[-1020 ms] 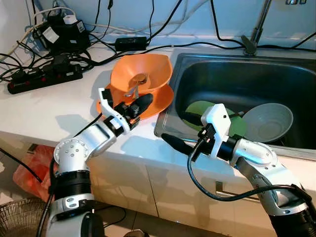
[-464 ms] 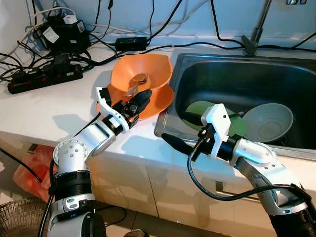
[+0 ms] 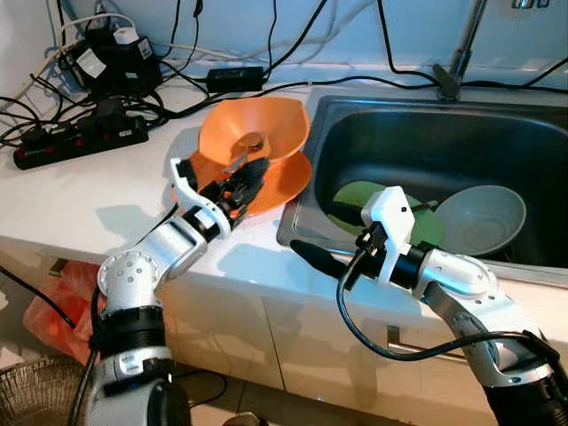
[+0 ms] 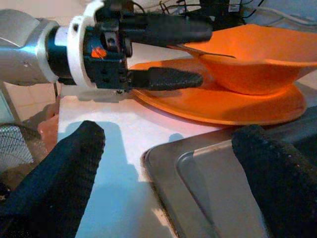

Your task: Kitchen organization

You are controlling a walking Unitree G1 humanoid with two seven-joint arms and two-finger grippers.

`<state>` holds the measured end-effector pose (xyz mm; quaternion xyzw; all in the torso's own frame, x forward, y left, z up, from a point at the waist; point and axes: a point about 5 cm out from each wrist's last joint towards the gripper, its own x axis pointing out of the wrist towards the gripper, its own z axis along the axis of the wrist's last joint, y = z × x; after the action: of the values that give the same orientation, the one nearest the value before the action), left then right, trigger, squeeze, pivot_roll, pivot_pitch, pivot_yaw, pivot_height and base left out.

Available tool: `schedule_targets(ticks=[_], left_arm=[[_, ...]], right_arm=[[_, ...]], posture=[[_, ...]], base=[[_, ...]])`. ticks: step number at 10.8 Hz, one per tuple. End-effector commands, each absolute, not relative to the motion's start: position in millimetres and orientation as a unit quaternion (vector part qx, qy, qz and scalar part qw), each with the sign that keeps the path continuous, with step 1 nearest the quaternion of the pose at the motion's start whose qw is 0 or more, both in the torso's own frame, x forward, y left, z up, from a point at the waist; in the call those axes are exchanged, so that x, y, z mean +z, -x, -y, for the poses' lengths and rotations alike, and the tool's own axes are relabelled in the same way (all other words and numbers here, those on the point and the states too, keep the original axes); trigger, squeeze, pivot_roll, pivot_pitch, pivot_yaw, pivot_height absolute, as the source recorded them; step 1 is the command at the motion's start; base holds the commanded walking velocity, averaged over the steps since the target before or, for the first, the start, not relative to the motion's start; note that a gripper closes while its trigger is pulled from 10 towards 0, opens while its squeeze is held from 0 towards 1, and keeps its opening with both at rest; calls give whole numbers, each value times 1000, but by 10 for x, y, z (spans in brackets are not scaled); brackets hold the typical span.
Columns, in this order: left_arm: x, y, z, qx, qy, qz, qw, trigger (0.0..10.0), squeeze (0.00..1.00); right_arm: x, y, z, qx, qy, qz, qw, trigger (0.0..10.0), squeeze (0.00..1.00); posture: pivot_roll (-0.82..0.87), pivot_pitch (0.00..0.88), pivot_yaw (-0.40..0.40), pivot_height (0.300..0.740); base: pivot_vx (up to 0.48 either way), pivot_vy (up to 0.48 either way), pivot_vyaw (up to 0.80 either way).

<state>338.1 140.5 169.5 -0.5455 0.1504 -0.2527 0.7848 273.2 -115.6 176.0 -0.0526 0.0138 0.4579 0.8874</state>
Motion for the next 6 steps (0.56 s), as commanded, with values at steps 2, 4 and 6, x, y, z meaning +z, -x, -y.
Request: schedule_targets(ticks=[2,4,6], left_arm=[[1681,-3423,-1475,-237,547,-147,790,10000,0],[1622,-3433,-1498,-229,551,-151,788,10000,0],[1635,-3471,-1524,-227,556,-146,786,10000,0]], right_arm=[[1800,-2729,1141,462,55,-4,885,10000,0],[1800,-2727,1141,461,55,-5,886,10000,0],[1797,-2723,1139,461,54,-5,886,10000,0]], posture=[[85,59,125,740],[84,61,126,740],[83,63,128,740]], base=[[0,0,0],[0,0,0],[0,0,0]])
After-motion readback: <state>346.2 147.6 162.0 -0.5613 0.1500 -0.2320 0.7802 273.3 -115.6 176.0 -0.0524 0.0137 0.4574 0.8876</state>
